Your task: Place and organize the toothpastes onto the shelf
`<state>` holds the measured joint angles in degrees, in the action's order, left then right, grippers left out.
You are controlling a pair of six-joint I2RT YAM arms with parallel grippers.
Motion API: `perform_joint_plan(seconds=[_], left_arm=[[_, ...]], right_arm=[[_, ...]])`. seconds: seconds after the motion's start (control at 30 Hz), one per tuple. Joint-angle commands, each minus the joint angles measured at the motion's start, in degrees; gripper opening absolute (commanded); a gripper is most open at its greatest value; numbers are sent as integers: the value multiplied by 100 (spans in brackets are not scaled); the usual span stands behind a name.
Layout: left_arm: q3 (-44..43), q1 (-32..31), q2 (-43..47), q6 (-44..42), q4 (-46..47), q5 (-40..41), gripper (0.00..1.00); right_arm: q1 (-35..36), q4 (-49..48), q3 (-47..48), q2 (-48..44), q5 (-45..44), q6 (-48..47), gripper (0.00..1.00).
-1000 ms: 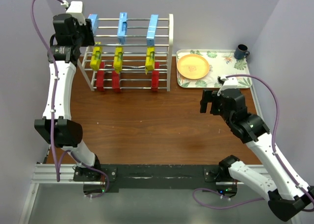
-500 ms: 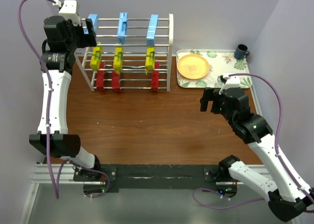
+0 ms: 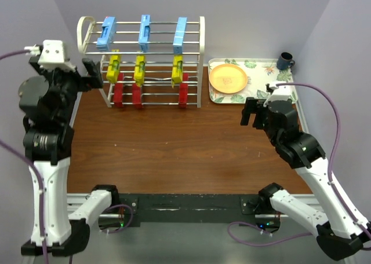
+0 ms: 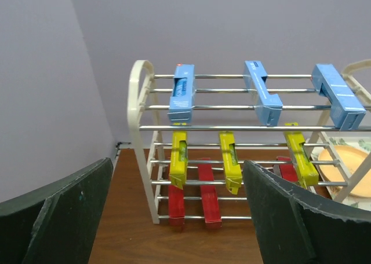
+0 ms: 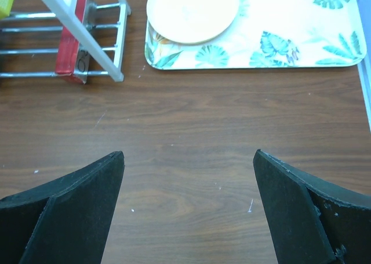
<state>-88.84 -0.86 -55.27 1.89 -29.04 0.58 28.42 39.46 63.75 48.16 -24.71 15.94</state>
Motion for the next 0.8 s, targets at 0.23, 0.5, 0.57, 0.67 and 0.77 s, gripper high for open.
perform_joint_plan(seconds=[0.23, 0.5, 0.57, 0.67, 0.77], left_arm=[[1868, -388, 1991, 453, 979, 1329, 100], [2652, -380, 3135, 312, 996, 1595, 100], [2915, -379, 3530, 303, 1197, 1664, 100], [3206, -379, 3970, 50, 1708, 1630, 100], [3268, -379, 4094, -347, 1910, 1445, 100]], right_arm=[[-13, -659, -143, -860, -850, -214, 98], [-13, -966, -529, -1485, -1457, -338, 98], [-21, -993, -556, -1520, -1545, -338, 98], [-21, -993, -539, -1555, -1615, -355, 99], [-21, -967, -504, -1634, -1712, -390, 98]])
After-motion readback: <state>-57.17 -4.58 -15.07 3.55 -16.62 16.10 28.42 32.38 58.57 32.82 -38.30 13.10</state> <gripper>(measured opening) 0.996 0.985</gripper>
